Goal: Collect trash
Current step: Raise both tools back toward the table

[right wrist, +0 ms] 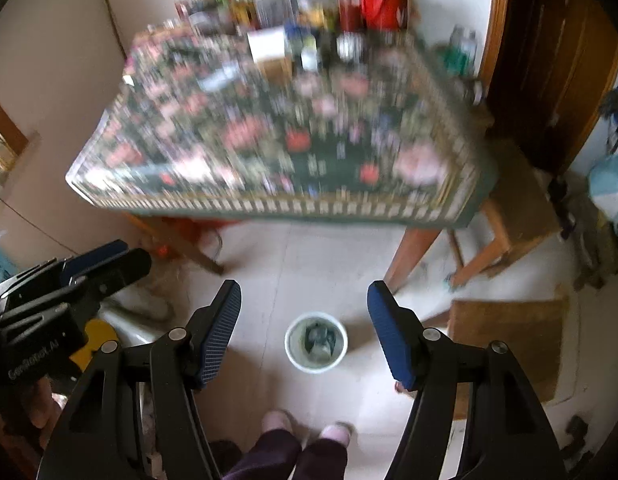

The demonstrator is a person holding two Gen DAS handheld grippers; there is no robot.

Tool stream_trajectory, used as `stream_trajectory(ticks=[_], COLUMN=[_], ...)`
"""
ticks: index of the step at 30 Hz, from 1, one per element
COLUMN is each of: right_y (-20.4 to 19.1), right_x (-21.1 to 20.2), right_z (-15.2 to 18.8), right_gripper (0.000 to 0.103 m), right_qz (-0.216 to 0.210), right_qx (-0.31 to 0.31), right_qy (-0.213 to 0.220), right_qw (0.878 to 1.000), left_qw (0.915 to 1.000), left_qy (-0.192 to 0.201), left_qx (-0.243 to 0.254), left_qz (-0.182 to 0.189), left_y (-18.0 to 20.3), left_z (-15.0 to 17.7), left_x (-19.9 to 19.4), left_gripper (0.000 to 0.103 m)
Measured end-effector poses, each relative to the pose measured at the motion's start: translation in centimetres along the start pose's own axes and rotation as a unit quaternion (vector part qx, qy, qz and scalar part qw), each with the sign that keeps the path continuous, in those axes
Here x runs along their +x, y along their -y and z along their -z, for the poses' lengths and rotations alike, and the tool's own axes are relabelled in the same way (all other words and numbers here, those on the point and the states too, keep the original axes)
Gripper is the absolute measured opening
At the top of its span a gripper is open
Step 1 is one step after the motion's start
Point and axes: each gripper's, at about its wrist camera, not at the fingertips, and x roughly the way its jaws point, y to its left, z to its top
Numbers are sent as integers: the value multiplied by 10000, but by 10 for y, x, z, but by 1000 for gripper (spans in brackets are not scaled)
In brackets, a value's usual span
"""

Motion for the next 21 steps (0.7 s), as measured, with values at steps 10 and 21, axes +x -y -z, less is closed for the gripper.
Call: stream_trajectory(ticks=[10,21], right_y=[-28,-62], right_x=[-131,-201], right_z=[-33,-44], right_gripper=[62,72], right_qz=[154,553], right_qx=[128,118], right_qy=[1283,2384], right_qw=[9915,9695], left_qw=[9932,9770], left_qy=[1095,2042], left_qx=[328,590], left_qz=[201,192], left_y=[17,-3], left_z=[-45,-64], left_x=[-130,-218], left_gripper=[39,81])
